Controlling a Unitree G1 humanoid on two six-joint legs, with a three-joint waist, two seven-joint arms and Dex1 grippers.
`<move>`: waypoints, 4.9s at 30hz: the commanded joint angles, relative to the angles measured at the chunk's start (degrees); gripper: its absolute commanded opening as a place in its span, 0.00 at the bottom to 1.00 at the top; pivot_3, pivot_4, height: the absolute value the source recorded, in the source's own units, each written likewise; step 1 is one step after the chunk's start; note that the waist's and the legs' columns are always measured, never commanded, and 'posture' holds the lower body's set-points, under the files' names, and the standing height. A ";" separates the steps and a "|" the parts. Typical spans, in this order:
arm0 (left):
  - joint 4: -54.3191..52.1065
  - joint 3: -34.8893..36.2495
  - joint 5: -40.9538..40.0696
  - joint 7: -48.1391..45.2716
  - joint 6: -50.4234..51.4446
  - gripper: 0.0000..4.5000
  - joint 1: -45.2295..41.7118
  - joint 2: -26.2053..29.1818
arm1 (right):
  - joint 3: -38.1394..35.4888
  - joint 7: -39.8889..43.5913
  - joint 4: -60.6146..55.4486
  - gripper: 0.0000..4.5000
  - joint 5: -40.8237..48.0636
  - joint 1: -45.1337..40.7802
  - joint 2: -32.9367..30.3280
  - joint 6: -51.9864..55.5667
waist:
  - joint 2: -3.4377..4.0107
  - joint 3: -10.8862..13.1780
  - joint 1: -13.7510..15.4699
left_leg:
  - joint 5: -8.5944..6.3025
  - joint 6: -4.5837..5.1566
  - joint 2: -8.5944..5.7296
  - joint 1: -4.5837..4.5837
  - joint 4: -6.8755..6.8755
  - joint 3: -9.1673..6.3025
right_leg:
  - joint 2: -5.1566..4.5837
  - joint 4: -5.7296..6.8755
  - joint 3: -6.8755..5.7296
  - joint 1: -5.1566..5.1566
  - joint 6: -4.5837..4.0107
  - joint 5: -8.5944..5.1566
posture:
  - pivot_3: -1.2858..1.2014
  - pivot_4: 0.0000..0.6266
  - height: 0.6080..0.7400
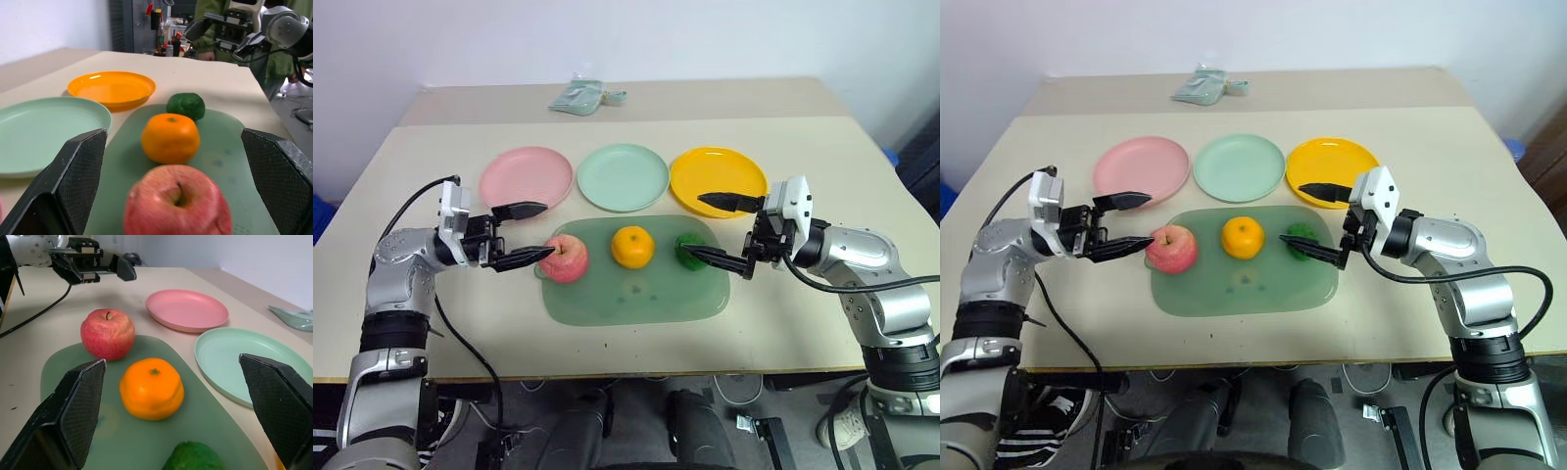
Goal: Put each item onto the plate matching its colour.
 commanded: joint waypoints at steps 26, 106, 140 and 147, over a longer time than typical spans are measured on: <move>-2.16 -0.50 0.26 0.37 2.95 1.00 -2.76 1.38 | -0.99 2.03 -0.24 0.99 3.69 -4.74 -1.09 5.02 | 0.00 0.00 -0.12 | 0.00 0.00 0.02 0.00 0.00 0.02 | 0.02 0.01 0.00 -0.02 0.01 0.01 | 0.52 0.24 1.00; 38.02 2.69 18.07 39.96 -24.36 0.99 -26.50 -9.60 | 2.57 -11.80 0.59 1.00 -2.56 -12.01 7.83 11.23 | -0.03 -0.06 -0.47 | 0.01 0.02 -0.05 -0.03 0.15 0.05 | 0.04 0.08 -0.04 0.02 0.17 0.17 | 0.52 0.24 1.00; 1.37 -2.95 2.83 1.10 4.18 0.99 -6.84 -3.83 | 10.03 -14.14 -3.57 1.00 -3.82 -13.45 9.49 18.89 | 0.00 -0.06 -1.72 | 0.02 0.00 0.00 -0.02 0.12 -0.02 | 0.07 0.12 -0.01 -0.04 0.09 0.19 | 0.52 0.24 1.00; 2.42 -4.57 5.15 -1.48 1.23 0.99 -5.07 -1.95 | 16.02 -17.76 -0.49 1.00 -7.08 -18.13 12.51 26.92 | 0.01 -0.07 -1.75 | 0.02 0.00 0.00 -0.02 0.09 0.01 | 0.06 0.13 0.03 -0.10 0.07 0.20 | 0.52 0.24 1.00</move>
